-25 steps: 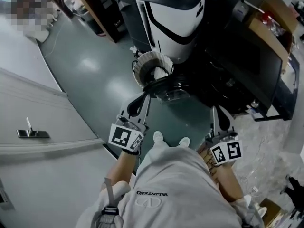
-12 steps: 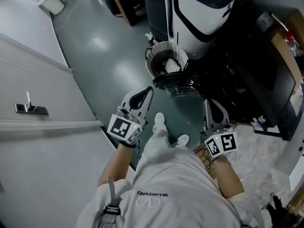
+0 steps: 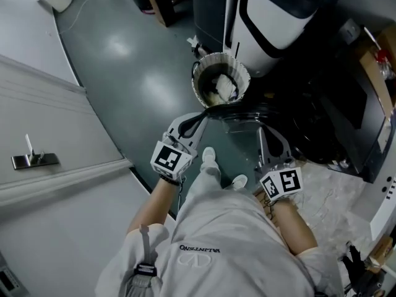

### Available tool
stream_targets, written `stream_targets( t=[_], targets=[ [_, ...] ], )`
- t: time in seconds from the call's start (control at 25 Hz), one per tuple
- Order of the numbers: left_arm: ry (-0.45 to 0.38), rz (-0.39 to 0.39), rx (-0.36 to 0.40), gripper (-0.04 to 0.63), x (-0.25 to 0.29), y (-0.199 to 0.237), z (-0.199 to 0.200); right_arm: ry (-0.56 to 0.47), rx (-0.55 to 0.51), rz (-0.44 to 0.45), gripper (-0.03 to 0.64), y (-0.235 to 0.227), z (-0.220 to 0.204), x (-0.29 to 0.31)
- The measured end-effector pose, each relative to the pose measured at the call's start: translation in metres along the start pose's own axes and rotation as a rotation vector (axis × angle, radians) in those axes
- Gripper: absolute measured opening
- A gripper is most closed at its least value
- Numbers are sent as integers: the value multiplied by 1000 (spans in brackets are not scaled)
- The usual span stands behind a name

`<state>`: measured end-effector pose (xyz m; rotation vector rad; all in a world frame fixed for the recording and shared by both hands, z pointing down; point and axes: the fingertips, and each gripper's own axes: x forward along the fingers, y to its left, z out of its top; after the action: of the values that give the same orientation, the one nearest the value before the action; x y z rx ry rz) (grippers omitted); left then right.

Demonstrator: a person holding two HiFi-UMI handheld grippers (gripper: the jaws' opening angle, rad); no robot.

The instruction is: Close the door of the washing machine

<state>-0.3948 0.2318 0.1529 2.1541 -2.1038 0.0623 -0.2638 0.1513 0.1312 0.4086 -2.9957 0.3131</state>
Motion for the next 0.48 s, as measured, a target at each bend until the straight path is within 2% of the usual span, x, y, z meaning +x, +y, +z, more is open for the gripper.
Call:
stream_targets(
  t=[0.24,0.48],
  targets=[
    [60,-50,-32,3,22,36,-41,82,-18,-5,11,9,-33,70],
    [99,-71,-56,11,43,61,-72,172,-12,58,11,25,-69,122]
  ],
)
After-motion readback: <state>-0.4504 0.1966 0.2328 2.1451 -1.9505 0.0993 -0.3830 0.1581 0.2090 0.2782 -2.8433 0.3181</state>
